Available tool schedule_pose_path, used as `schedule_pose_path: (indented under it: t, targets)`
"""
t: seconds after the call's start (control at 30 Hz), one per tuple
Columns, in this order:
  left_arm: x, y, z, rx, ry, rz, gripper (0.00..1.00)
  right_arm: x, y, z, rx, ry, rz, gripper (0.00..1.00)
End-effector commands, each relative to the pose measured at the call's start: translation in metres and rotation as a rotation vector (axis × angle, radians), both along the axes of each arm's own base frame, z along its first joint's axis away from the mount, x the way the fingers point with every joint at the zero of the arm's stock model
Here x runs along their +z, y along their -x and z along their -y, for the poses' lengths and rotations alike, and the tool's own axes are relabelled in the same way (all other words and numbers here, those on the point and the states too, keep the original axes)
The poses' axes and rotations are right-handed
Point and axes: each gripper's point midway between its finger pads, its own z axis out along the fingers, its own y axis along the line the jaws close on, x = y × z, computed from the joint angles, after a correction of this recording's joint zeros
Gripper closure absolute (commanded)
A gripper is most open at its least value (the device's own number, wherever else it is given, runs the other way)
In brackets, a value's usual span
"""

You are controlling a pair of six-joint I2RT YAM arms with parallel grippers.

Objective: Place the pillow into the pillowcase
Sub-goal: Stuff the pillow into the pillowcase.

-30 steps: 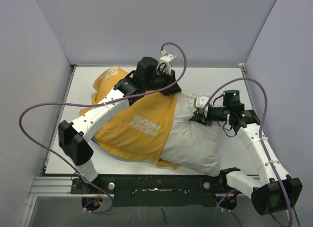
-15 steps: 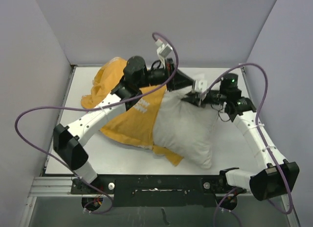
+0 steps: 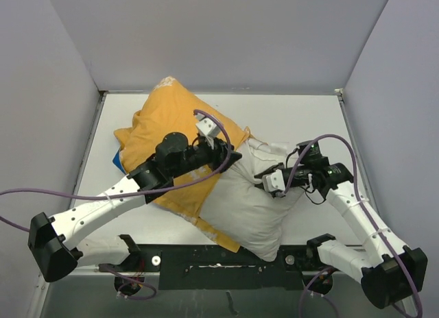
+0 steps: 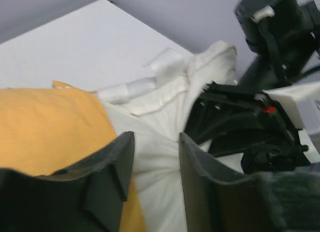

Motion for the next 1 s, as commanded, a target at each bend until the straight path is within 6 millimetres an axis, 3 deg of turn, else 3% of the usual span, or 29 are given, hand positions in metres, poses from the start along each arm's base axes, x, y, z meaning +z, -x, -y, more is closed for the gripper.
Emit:
schedule_pose_path:
  t: [0.0,0.1,0.2,0.3,0.37,0.47,0.57,0.63,0.7,0.77,0.83,0.9,0.97]
  targets:
    - [-0.056,0.022,-0.003,0.058,-0.247,0.065,0.72,-0.014,0.055,0.006,0.041,0.065,-0.352,0.69]
    - [-0.118,0.028,-0.019,0.107,-0.359,-0.033,0.93,0.026,0.048,0.01,-0.002,0.012,-0.377,0.54]
    - [-0.166,0.037,-0.034,0.126,-0.403,-0.101,0.98,0.072,0.03,0.024,-0.095,-0.085,-0.371,0.28]
    - [-0.186,0.048,-0.042,0.123,-0.391,-0.156,1.0,0.101,0.004,0.039,-0.253,-0.091,-0.41,0.1]
    - [-0.193,0.053,-0.046,0.126,-0.375,-0.177,1.0,0.106,-0.017,0.05,-0.373,-0.08,-0.462,0.01]
    - [-0.2,0.058,-0.05,0.127,-0.351,-0.195,1.0,0.093,-0.047,0.058,-0.518,-0.071,-0.571,0.02]
    - [-0.203,0.062,-0.048,0.112,-0.327,-0.201,1.0,0.057,-0.065,0.057,-0.619,0.006,-0.663,0.02]
    - [-0.203,0.064,-0.047,0.101,-0.322,-0.205,1.0,0.027,-0.066,0.05,-0.656,0.109,-0.706,0.02]
    - [-0.2,0.065,-0.046,0.093,-0.306,-0.202,1.0,0.0,-0.055,0.036,-0.623,0.18,-0.796,0.01]
    - [-0.188,0.066,-0.044,0.084,-0.268,-0.187,1.0,-0.017,-0.039,0.02,-0.548,0.236,-0.873,0.24]
    - [-0.165,0.066,-0.041,0.073,-0.21,-0.163,0.98,-0.014,-0.033,0.008,-0.477,0.266,-0.849,0.61]
    - [-0.13,0.064,-0.041,0.071,-0.144,-0.115,0.94,0.007,-0.049,0.005,-0.46,0.265,-0.703,0.83]
    - [-0.097,0.057,-0.043,0.072,-0.092,-0.066,0.9,0.046,-0.081,0.003,-0.48,0.215,-0.483,0.95]
